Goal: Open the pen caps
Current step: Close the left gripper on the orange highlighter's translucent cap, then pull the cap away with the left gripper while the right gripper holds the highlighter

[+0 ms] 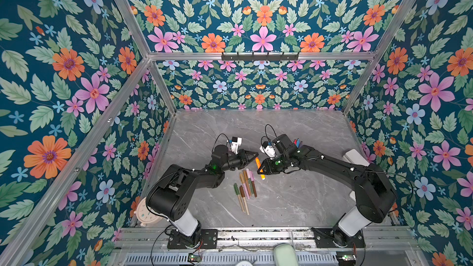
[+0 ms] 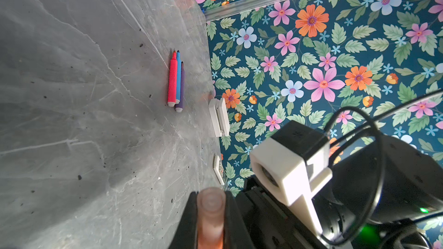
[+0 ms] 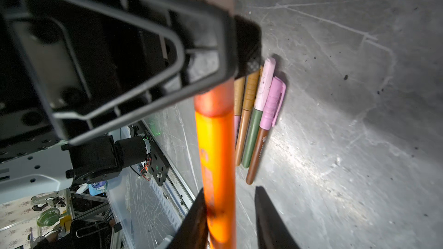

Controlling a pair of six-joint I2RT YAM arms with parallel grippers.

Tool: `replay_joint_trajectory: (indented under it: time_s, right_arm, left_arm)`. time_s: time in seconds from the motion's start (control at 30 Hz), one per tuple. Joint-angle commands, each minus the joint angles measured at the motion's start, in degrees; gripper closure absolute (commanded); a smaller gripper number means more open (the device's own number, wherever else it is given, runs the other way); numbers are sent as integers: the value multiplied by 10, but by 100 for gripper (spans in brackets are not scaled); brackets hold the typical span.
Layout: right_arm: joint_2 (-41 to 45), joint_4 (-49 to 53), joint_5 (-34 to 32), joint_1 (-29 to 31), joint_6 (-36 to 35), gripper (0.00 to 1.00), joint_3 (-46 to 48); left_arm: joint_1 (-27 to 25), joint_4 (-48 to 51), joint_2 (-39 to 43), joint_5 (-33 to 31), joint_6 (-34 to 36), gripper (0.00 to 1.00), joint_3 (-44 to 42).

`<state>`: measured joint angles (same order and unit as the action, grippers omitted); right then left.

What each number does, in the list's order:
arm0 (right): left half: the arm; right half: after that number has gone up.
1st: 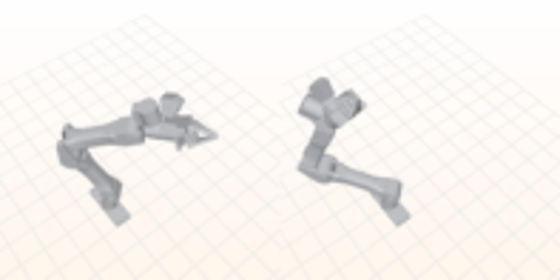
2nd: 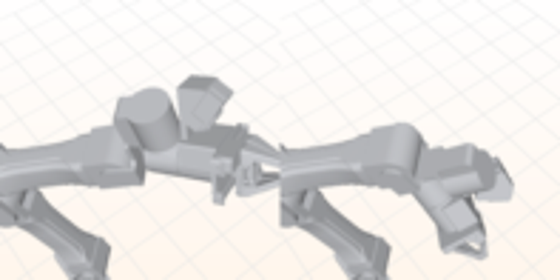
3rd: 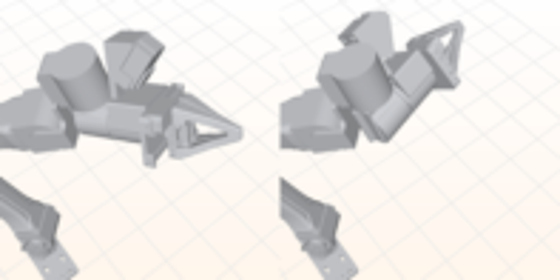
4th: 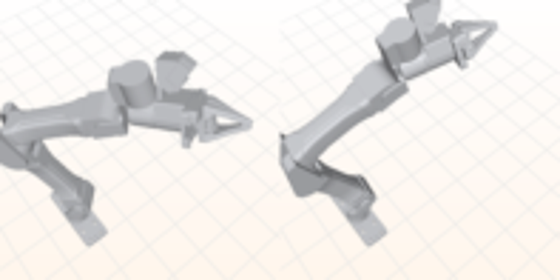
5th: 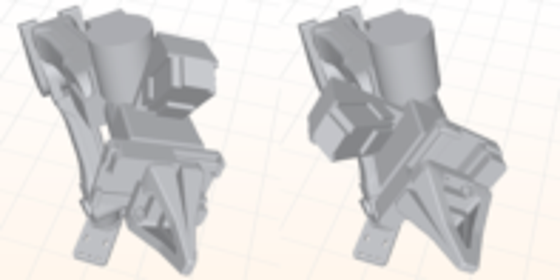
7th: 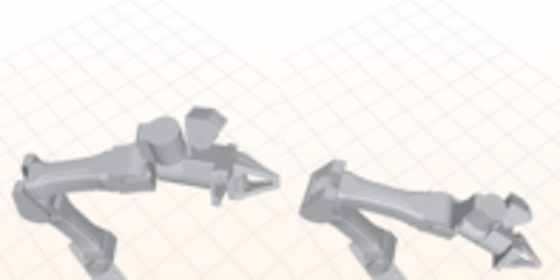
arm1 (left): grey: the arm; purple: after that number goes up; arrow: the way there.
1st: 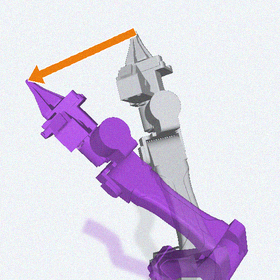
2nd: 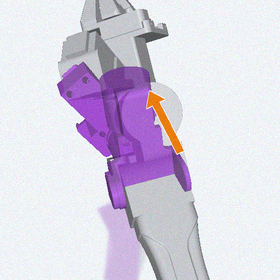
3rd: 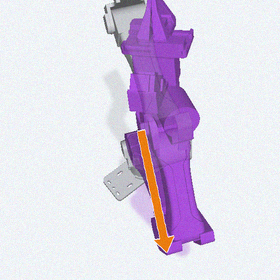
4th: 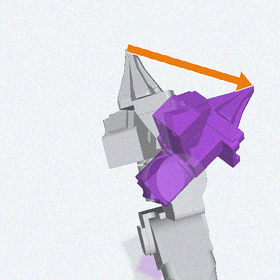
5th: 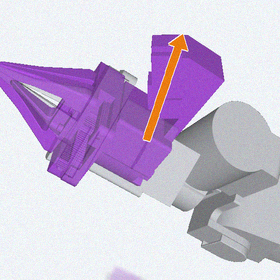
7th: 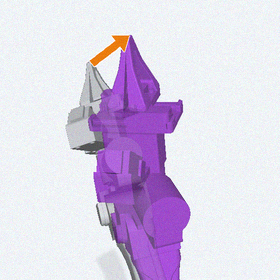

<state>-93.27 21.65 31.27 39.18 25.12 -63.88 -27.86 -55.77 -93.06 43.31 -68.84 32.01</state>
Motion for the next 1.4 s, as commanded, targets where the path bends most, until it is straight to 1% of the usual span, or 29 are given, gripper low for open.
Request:
replay_joint_trajectory:
  time_s: [0.0,0.17,0.23,0.27,0.33,0.37,0.43,0.53,0.7,0.8,0.97,1.1,1.2,1.37]
  right_arm:
    - [-4,1,-9,1,2,67,2]
    - [-7,-2,-13,7,5,69,1]
    - [-9,-3,-14,8,6,71,0]
    - [-9,-4,-14,9,6,75,0]
    - [-6,-8,-18,9,4,93,1]
    - [-3,-10,-20,11,2,100,2]
    - [0,-9,-28,13,-3,100,2]
    - [0,-1,-33,20,-11,100,0]
    - [-2,1,-30,35,-14,100,5]
    - [-5,-9,-19,44,-12,100,11]
    - [-11,-20,-11,51,-5,100,17]
    - [-11,-21,-9,51,-6,100,17]
    - [-12,-20,-9,51,-8,100,17]
    - [-12,-17,1,51,-10,100,7]
  left_arm:
    - [0,-10,3,8,4,100,4]
    - [0,-12,3,7,1,100,5]
    - [0,-12,4,7,1,100,4]
    - [0,-12,4,7,1,100,4]
    - [0,-12,3,8,2,100,6]
    - [0,-10,3,11,4,100,8]
    - [5,9,2,16,14,100,19]
    - [27,44,4,21,37,100,45]
    - [78,108,3,30,69,100,113]
    - [97,147,6,31,87,100,155]
    - [125,228,26,11,137,100,210]
    - [142,272,38,-2,166,100,218]
    - [157,267,36,2,163,100,202]
    - [176,191,26,7,106,100,167]
